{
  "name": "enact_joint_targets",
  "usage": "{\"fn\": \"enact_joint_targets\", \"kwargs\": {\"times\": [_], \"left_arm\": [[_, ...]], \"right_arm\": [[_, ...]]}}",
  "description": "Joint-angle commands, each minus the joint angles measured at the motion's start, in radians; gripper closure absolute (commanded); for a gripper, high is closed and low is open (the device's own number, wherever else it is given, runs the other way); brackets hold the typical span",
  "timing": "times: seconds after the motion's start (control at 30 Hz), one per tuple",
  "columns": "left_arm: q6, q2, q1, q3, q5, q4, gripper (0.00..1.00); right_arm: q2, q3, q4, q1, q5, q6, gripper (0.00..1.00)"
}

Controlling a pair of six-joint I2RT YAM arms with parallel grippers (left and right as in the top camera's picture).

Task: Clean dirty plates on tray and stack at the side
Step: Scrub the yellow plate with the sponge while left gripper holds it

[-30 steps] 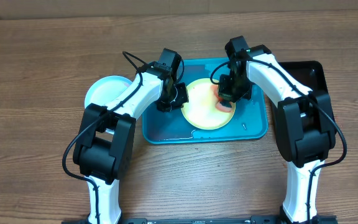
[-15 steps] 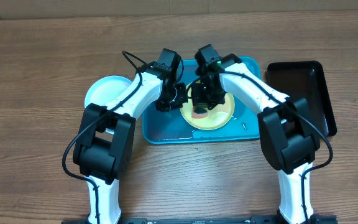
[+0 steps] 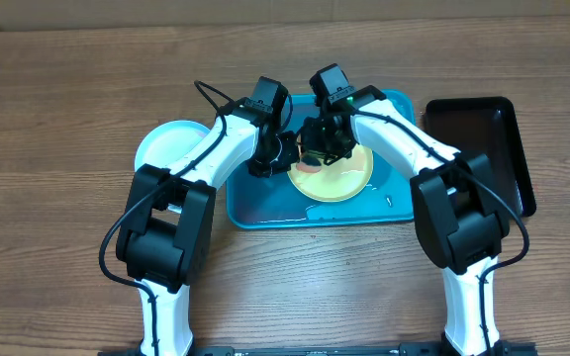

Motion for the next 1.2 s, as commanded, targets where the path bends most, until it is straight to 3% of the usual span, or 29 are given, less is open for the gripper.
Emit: {"fn": "enact_joint_targets", "kwargs": {"times": [0.0, 0.33, 0.53, 0.77, 1.17], "left_arm": [[0.016, -0.001, 0.004, 0.006, 0.005, -0.008, 0.96], [0.016, -0.001, 0.004, 0.006, 0.004, -0.007, 0.96], [0.016, -0.001, 0.004, 0.006, 0.005, -0.006, 0.96], [0.016, -0.001, 0.004, 0.006, 0.005, -0.001, 0.96], [0.015, -0.001, 0.005, 0.006, 0.005, 0.005, 0.96]], "right_arm": [[0.016, 0.003, -0.016, -0.052, 0.065, 0.047, 0.96], [-0.013, 0.003, -0.121, -0.193, 0.062, 0.039, 0.96], [-0.016, 0.003, -0.183, -0.221, 0.003, -0.071, 0.96], [-0.015, -0.012, -0.196, -0.123, -0.032, -0.114, 0.96], [-0.013, -0.055, -0.167, 0.026, -0.108, -0.001, 0.96]]}}
